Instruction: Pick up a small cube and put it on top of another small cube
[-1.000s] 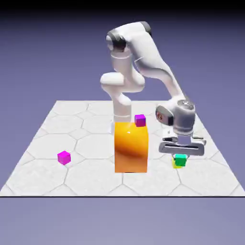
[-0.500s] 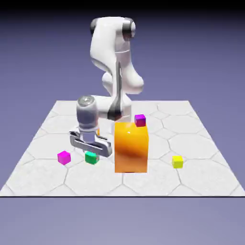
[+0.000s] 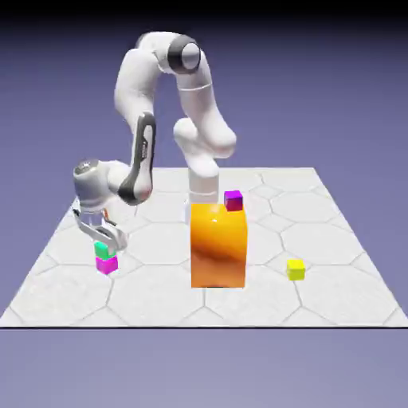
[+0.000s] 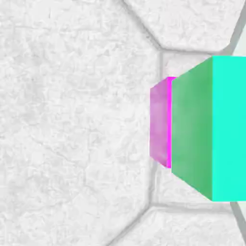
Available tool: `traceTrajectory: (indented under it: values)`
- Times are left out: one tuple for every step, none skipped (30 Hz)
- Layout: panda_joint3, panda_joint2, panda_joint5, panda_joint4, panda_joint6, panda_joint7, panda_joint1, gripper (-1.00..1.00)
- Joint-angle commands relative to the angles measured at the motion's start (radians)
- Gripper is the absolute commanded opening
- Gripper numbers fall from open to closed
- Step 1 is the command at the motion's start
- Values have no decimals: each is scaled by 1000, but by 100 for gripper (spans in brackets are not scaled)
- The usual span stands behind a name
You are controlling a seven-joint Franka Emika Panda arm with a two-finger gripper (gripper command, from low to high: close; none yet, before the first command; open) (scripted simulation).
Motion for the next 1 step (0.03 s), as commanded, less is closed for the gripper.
traceTrajectory:
  values:
    - [-1,-36,-1,1,-37,1,1,100]
